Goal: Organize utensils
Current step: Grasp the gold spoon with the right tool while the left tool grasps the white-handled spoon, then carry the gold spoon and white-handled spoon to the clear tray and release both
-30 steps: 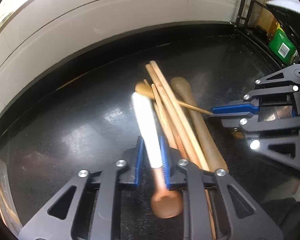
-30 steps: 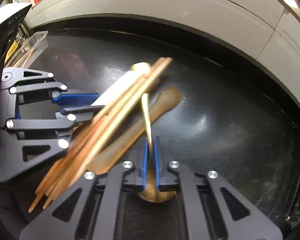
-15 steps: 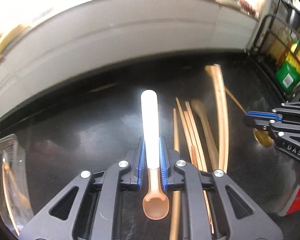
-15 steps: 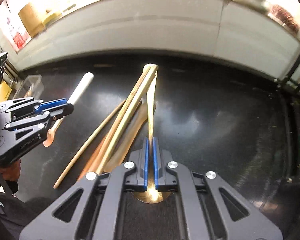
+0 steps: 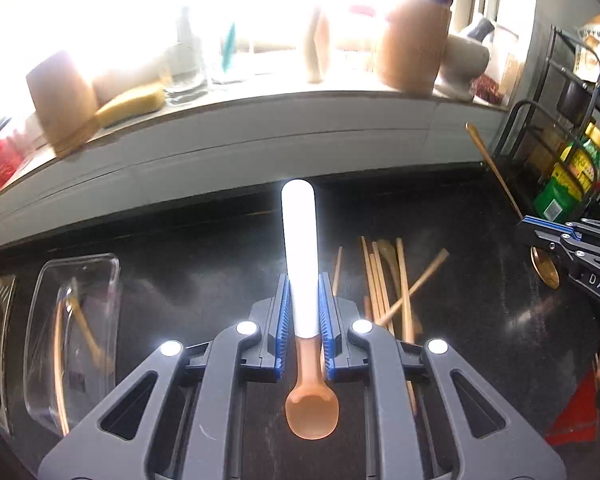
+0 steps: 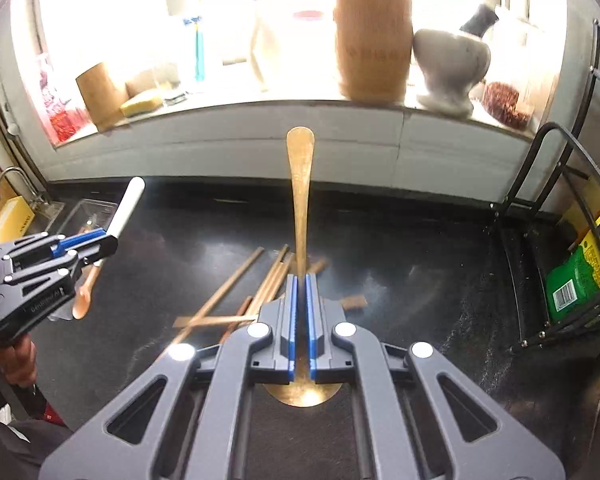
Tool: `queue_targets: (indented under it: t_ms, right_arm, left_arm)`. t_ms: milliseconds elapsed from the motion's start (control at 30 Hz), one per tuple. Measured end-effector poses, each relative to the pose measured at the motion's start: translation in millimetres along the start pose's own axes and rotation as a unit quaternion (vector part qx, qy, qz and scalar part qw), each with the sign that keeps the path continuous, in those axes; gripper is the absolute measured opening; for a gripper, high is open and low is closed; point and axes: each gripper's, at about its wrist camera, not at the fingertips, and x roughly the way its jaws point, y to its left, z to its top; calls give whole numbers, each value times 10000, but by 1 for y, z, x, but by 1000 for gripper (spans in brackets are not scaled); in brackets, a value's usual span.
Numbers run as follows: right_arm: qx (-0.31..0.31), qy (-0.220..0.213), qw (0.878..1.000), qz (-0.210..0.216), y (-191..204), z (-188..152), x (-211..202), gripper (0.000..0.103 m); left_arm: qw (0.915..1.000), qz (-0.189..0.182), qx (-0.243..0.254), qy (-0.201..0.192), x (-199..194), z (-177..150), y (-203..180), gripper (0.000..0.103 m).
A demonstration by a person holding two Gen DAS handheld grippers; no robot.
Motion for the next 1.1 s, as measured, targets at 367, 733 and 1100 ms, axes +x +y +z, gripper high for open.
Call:
queue_targets:
  t_ms: [367, 733, 1100]
  right_arm:
    - [-262, 56, 9991, 322, 41, -19, -25, 5]
    - [-603, 130, 9961, 638, 108, -20, -20, 5]
    - [-976, 242, 9896, 1028, 201, -2, 15, 5]
  left_arm:
    - [9993, 225, -301, -90, -50, -35, 16, 14]
    - [9967, 544, -606, -36, -76, -62, 65, 14]
    - [9919, 885, -913, 65, -86, -81, 146, 14]
